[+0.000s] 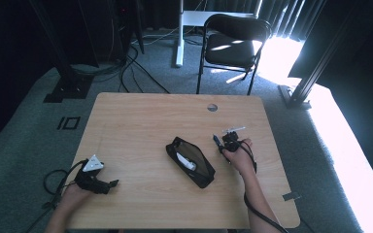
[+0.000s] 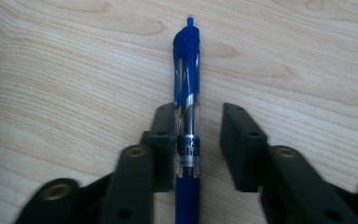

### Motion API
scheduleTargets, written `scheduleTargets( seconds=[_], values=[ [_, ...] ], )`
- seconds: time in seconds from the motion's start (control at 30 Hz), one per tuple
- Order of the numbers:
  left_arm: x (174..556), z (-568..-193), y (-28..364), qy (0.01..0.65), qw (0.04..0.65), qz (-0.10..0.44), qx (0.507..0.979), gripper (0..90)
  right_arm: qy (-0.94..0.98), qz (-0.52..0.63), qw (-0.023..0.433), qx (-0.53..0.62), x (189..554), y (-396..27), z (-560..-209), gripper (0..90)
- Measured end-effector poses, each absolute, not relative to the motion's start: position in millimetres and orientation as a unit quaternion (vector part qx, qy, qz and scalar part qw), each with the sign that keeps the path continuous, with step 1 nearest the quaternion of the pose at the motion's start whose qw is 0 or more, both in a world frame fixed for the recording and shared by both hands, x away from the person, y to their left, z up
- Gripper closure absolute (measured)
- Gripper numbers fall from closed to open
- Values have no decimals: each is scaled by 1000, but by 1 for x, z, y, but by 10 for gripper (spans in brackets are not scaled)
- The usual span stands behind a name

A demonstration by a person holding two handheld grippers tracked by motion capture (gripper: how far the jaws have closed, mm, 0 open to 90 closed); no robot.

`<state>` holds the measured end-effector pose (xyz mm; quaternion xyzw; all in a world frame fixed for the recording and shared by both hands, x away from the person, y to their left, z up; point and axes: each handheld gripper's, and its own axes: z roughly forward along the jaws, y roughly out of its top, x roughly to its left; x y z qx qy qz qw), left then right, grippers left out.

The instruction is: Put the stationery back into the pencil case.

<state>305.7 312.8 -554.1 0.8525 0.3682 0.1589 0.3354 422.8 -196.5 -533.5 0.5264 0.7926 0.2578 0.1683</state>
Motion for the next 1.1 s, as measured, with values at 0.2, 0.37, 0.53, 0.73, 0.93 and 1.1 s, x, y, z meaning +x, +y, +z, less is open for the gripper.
scheduleTargets(
  seconds=[0.2, 0.37, 0.53, 0.73, 0.93, 1.1],
  values=[
    [306, -554, 313, 368, 335, 159, 852, 16, 776, 275, 149, 547, 423, -198, -531, 792],
    [306, -554, 313, 368, 335, 159, 853, 16, 770, 317, 139, 536, 417, -193, -506, 792],
    [306, -554, 313, 368, 335, 159, 852, 16, 781, 348, 128, 503, 405, -177, -476, 792],
    [306, -554, 313, 368, 336, 159, 852, 16, 797, 383, 114, 453, 389, -150, -449, 792],
    [306, -554, 313, 368, 335, 159, 853, 16, 819, 388, 93, 412, 378, -120, -444, 791],
    [306, -554, 313, 368, 336, 159, 852, 16, 837, 366, 78, 398, 375, -101, -455, 792]
  ],
)
